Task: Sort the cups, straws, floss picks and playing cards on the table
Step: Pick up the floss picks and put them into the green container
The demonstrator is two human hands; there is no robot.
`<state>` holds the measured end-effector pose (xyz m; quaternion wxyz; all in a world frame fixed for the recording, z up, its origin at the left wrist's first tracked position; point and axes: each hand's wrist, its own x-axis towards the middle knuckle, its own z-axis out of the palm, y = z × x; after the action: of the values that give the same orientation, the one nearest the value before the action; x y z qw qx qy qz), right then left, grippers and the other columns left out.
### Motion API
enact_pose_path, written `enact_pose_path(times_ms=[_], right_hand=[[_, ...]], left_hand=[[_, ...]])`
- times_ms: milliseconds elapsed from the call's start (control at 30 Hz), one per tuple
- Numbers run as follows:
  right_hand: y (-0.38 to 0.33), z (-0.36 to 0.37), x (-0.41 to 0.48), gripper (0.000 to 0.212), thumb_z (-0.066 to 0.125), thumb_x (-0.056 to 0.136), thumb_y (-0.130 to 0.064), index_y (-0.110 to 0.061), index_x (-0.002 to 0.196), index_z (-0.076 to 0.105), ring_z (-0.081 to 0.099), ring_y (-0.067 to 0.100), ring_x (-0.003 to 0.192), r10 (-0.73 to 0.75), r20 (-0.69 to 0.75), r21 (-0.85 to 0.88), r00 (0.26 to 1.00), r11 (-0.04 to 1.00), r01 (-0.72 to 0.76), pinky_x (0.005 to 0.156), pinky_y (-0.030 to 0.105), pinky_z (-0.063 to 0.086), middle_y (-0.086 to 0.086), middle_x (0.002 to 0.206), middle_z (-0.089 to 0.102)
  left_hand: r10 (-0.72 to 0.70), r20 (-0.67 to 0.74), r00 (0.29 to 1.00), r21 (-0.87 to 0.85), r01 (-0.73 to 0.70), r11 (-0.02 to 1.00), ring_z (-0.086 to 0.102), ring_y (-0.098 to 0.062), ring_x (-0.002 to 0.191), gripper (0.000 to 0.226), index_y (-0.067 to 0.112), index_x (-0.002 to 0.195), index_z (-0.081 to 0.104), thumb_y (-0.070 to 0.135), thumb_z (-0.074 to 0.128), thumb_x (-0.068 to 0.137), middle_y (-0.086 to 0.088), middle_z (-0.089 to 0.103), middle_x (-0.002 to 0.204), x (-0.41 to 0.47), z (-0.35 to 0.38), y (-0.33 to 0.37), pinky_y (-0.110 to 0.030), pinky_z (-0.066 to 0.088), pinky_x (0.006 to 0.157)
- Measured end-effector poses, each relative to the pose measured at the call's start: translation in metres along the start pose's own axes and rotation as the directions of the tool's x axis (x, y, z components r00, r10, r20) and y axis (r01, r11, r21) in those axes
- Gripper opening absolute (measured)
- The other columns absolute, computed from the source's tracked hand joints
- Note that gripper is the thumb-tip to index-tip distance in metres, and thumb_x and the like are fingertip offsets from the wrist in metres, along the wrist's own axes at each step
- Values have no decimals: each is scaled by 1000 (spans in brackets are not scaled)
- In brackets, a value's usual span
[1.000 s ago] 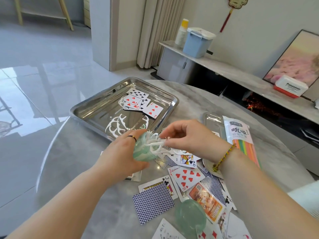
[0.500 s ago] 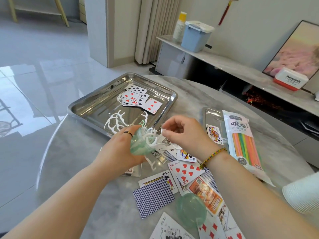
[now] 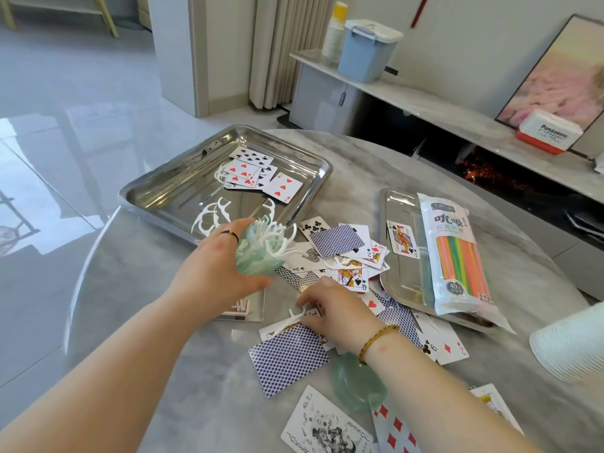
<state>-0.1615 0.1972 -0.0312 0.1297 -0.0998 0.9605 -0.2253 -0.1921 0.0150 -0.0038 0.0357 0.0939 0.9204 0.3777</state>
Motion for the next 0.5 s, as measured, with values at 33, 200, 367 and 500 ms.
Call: enact_pose_path(times_ms=[33,200,367,500], right_hand=[[-1,-1,3,22,59,85,-15,-11,107,62,40,8,80,9,10,-15,1000,1000,-9,69,16,31,-7,89,39],[-5,-8,10,17,56,86,-17,-7,97,65,49,19,94,-25,82,-142,996,989,36,81,24,39,-3,88,49],[-8,-1,11,8,73,63,-15,-11,61,67,63,17,58,-295,-21,-481,955,841,249,44,18,45,2,64,62],[-3,2,16,38,87,17,-27,-18,34,54,43,10,27,-275,-81,-598,958,782,174,30,8,20,-6,37,45]], left_hand=[[-1,1,1000,-1,1,1000,44,-16,118,86,26,140,28,31,76,68,2,43,132,0,0,0,-26,35,95],[8,12,1000,1,-8,1000,43,-15,119,86,27,140,27,30,76,69,3,40,135,-1,-1,-1,-23,34,95],[9,4,1000,-12,-9,1000,43,-15,118,85,27,139,28,31,76,69,4,42,132,0,-1,-2,-23,33,94],[18,7,1000,-4,-18,1000,42,-13,119,84,28,139,29,29,76,69,5,40,133,0,-1,-2,-21,32,94]])
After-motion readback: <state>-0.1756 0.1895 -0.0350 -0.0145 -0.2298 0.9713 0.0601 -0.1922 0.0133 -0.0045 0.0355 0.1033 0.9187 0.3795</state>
